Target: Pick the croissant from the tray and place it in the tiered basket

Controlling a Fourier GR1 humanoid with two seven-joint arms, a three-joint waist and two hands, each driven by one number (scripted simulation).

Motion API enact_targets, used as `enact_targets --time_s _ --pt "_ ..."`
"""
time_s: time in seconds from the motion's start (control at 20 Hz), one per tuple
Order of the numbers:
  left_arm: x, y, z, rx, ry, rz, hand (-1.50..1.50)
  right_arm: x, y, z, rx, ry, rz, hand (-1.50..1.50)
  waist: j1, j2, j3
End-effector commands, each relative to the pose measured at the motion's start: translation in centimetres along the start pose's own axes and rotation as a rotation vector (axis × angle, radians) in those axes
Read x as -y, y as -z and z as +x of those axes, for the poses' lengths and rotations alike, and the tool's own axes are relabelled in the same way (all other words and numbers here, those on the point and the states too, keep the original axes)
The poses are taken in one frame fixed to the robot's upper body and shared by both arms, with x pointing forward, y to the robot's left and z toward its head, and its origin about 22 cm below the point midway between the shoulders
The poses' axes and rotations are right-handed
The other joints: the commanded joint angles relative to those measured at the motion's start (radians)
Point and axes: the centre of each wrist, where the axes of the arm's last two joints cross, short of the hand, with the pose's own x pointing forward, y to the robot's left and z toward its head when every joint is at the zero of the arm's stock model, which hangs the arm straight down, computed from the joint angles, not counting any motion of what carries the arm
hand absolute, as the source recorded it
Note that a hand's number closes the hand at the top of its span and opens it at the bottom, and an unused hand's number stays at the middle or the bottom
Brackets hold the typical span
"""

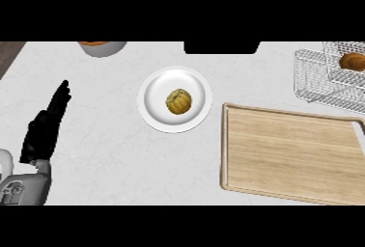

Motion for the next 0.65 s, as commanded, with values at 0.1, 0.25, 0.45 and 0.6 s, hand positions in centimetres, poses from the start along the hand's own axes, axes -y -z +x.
enact_targets --time_s 0.1,0.25,0.45,0.6 --pt "0.2 -1.1 -1.5 -0.007 -0.003 0.009 0.0 5.2 0.1 -2.5 -0.121 0.094 0.026 -1.5 -0.018 -0.006 0.0" --pt "-1.9 -1.6 -0.8 -0.038 0.005 0.019 0.0 9.1 -0.6 -7.3 -0.147 0.09 0.052 -1.5 -0.025 -0.009 0.001" --pt "-1.2 0.2 0.2 -0.035 -0.015 0.029 0.0 11.6 -2.2 -11.6 -0.089 0.142 0.047 -1.5 -0.043 -0.008 0.001" --pt "-0.2 -0.5 -0.4 -0.03 0.003 0.036 0.0 14.2 -3.4 -13.8 -0.066 0.197 0.045 -1.5 -0.038 -0.007 0.0"
